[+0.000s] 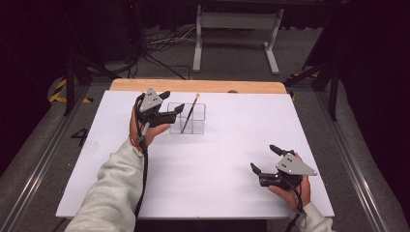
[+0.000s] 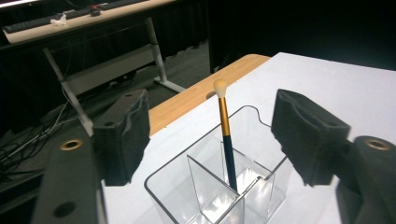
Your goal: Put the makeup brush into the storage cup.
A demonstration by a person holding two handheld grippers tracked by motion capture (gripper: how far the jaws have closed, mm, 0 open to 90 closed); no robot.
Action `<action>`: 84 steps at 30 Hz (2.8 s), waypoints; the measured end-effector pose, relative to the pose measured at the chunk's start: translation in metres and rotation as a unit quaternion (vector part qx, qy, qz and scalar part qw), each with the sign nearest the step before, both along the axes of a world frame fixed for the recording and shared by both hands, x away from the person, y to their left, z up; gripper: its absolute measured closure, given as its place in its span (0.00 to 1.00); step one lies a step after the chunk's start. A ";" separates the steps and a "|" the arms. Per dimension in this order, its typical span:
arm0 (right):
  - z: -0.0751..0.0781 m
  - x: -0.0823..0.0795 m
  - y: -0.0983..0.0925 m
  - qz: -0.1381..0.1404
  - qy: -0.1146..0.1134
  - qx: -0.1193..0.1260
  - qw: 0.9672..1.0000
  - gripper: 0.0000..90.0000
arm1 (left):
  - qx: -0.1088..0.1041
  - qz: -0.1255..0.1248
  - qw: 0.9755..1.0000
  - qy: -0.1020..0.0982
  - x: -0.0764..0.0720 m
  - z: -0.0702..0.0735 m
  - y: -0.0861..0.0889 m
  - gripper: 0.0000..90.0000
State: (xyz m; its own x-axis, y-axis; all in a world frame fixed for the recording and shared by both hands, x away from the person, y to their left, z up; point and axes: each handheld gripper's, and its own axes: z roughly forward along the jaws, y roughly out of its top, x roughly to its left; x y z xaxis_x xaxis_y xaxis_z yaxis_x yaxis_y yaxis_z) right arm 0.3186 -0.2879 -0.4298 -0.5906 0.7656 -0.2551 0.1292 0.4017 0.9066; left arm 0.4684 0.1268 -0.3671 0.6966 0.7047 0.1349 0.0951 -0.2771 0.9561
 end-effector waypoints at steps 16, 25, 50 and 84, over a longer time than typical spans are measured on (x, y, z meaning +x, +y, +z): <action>0.001 -0.001 0.002 0.002 -0.003 -0.002 1.000 0.13 | 0.020 -0.008 1.000 -0.010 -0.023 0.004 0.011 0.06; 0.000 -0.001 0.002 0.002 -0.001 -0.002 1.000 0.13 | 0.028 -0.044 0.998 -0.018 -0.040 0.001 0.019 0.02; 0.001 -0.001 0.001 0.000 -0.004 -0.003 1.000 0.14 | 0.028 -0.007 0.998 -0.060 -0.086 -0.008 0.060 0.01; 0.001 -0.003 0.002 -0.001 -0.006 -0.004 1.000 0.14 | 0.052 0.023 0.998 -0.036 -0.124 -0.047 0.096 0.04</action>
State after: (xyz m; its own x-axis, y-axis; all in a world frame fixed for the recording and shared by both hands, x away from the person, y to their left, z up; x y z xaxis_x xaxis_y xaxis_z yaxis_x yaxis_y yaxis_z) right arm 0.3160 -0.2860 -0.4288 -0.5868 0.7643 -0.2675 0.1195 0.4085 0.9049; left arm 0.3447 0.2228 -0.4139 0.6505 0.7149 0.2566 0.0422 -0.3713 0.9276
